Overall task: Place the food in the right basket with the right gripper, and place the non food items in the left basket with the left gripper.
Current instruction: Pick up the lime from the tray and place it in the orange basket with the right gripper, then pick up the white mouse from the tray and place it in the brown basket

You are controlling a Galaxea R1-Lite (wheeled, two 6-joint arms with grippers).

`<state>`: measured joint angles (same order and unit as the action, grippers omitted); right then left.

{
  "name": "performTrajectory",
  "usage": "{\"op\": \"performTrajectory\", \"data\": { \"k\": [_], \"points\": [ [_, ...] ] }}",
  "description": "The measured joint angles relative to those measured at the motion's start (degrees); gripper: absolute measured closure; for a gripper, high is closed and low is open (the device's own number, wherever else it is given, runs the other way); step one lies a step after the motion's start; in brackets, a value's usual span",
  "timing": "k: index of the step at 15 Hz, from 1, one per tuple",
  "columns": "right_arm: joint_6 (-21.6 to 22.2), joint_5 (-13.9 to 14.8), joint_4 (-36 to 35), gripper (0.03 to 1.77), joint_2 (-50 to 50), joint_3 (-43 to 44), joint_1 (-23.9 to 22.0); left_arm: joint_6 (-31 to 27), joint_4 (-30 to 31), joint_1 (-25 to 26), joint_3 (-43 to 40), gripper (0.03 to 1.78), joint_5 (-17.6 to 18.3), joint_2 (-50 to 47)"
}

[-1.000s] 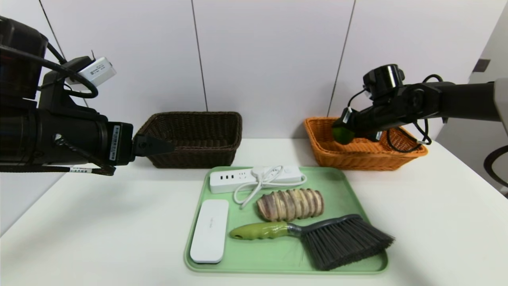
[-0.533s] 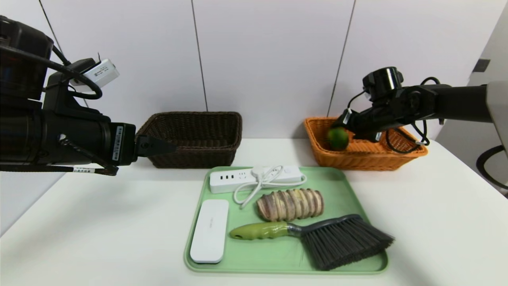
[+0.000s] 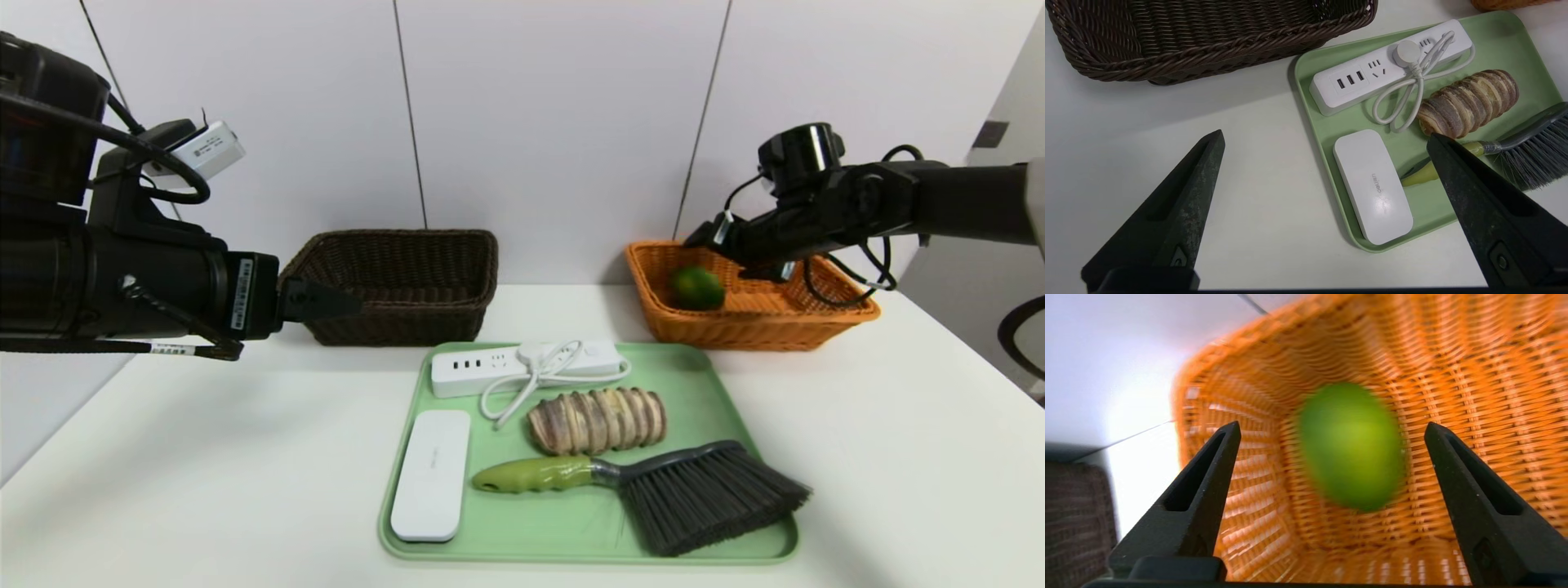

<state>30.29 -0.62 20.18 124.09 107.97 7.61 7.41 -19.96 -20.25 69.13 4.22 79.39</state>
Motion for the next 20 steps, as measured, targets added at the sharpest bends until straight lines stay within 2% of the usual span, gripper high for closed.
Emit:
{"op": "performTrajectory", "data": {
  "k": [3, 5, 6, 8, 10, 12, 14, 17, 20],
  "points": [
    [-0.3, 0.7, 4.2, 0.19, -6.5, 0.3, 1.2, -0.1, 4.7, -0.2, -0.9, 0.06, -3.6, 0.0],
    [-0.3, 1.1, 10.7, 0.17, -12.2, 0.4, 2.5, -0.4, 8.8, -1.0, -2.7, 0.06, -4.4, -0.2],
    [-0.5, 1.3, 16.0, 0.16, -15.5, 0.3, 3.2, -0.2, 8.1, -1.5, -2.8, 0.06, -4.5, -0.4],
    [-0.6, 1.9, 26.0, 0.14, -20.6, -0.1, 4.7, 1.3, 1.4, -4.1, -0.5, 0.06, -5.4, -0.4],
    [-0.6, 2.8, 33.2, 0.13, -25.1, -2.4, 5.7, 5.8, -9.5, -8.0, 6.3, 0.06, -6.9, 0.5],
    [-0.5, 2.9, 34.0, 0.12, -28.8, -6.1, 6.1, 10.0, -20.0, -11.3, 13.0, 0.06, -7.7, 3.5],
    [-0.3, 2.9, 34.0, 0.11, -31.6, -10.2, 6.3, 11.6, -26.8, -13.2, 18.1, 0.06, -9.7, 7.9],
    [-0.2, 3.3, 34.3, 0.11, -34.4, -13.6, 6.6, 15.3, -32.5, -15.4, 24.0, 0.06, -11.7, 15.0],
    [-2.6, 5.4, 36.4, 0.11, -35.7, -18.5, 8.1, 20.0, -37.1, -17.7, 27.6, 0.06, -12.0, 21.2]
  ]
}}
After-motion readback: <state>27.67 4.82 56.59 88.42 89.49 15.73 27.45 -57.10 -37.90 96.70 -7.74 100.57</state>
